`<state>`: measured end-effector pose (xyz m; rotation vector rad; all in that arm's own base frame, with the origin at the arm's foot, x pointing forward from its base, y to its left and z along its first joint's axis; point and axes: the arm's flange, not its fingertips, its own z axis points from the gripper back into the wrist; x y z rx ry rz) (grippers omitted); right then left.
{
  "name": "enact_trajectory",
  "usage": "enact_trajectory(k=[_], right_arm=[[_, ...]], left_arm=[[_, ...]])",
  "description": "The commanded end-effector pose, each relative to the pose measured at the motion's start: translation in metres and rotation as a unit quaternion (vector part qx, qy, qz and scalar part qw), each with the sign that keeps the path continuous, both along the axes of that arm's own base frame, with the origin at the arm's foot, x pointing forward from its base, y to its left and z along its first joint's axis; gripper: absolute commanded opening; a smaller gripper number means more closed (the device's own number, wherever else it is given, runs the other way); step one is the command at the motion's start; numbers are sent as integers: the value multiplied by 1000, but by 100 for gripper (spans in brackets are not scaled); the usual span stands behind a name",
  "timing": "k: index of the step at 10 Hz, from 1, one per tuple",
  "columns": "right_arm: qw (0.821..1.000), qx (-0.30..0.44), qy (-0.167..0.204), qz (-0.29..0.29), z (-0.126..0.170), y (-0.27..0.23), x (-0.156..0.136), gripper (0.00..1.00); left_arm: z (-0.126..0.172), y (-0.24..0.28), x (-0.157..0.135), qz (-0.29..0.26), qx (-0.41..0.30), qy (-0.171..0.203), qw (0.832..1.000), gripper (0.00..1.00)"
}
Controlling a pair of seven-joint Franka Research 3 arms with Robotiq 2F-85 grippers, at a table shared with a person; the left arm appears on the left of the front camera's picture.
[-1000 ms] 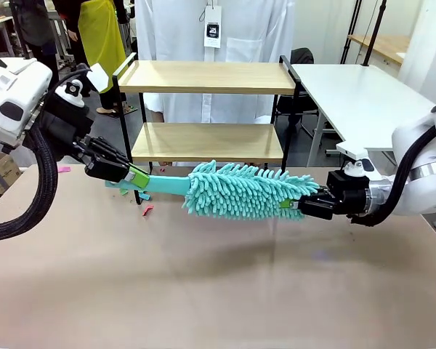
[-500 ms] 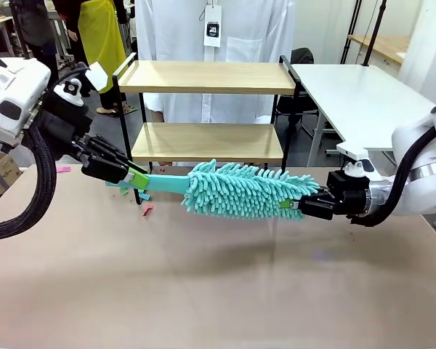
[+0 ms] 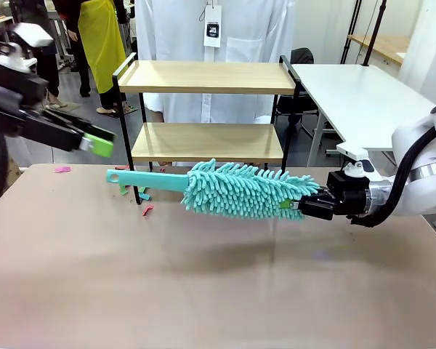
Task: Clean the shelf.
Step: Hand the Duster back to the human.
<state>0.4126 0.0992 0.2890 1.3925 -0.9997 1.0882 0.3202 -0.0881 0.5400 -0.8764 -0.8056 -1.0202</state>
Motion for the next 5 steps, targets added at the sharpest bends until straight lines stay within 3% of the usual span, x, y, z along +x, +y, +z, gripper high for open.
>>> enact_trajectory(k=[1,5], right_arm=[[1000,-2,-3,0,2,0,0,3],[1000,-2,-3,0,2,0,0,3]], left_arm=[[0,38,-1,9,-55,-24,998,100],[-5,74,2,15,-74,-37,996,100]])
